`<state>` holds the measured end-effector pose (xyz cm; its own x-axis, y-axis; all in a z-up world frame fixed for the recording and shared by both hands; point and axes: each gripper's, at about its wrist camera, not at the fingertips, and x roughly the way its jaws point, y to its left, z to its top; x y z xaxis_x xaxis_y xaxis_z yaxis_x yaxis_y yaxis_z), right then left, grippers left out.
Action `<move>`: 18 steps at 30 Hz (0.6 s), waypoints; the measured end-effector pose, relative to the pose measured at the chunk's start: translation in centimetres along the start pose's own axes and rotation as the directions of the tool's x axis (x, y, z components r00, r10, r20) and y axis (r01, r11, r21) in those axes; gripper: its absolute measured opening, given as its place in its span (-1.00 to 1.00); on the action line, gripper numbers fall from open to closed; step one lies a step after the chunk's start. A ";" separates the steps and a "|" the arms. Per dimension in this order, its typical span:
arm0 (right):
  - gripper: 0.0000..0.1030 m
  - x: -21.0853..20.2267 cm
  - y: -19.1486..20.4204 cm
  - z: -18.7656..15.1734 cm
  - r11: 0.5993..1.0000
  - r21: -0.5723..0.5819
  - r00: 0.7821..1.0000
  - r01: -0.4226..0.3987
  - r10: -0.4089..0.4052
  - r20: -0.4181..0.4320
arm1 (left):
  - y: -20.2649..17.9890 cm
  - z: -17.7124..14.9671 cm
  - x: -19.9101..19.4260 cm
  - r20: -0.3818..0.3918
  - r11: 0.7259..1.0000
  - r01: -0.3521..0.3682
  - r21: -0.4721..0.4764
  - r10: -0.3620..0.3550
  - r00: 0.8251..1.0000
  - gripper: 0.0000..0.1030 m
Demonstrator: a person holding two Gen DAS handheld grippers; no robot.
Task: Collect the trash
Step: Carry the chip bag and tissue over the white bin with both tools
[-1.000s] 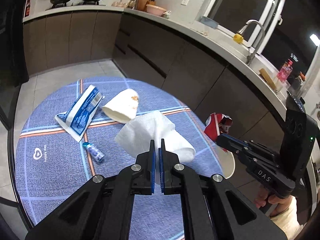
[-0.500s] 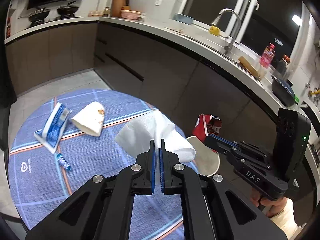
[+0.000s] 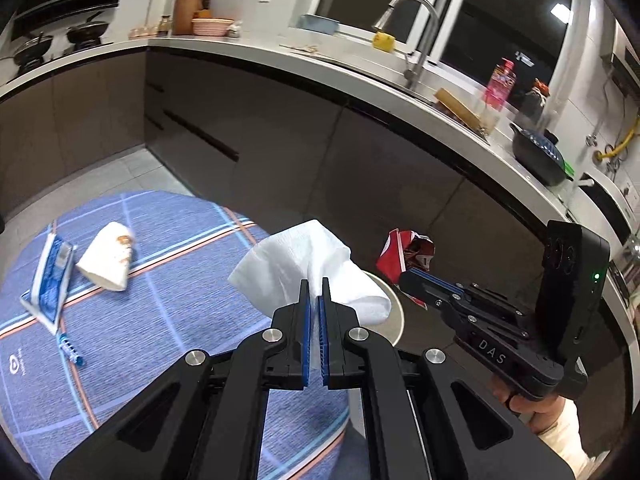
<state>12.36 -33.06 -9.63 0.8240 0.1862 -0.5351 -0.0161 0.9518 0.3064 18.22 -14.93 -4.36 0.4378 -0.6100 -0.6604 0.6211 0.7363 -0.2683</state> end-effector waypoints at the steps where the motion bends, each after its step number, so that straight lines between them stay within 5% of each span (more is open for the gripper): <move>1: -0.94 -0.2 -0.5 -0.1 1.000 0.008 1.000 0.009 -0.009 0.002 | -0.4 0.2 0.4 -0.002 1.000 0.006 0.007 -0.006 1.000 -0.93; 18: -0.93 -0.2 -8.9 -2.8 0.984 0.134 0.992 0.120 -0.114 -0.047 | -5.5 1.9 8.4 -0.094 0.994 0.084 0.072 -0.077 0.993 -0.93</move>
<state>10.72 -40.84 -14.47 0.7928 0.0875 -0.6031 0.1588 0.9258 0.3431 19.70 -24.64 -7.12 0.3257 -0.6351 -0.7004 0.7008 0.6595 -0.2721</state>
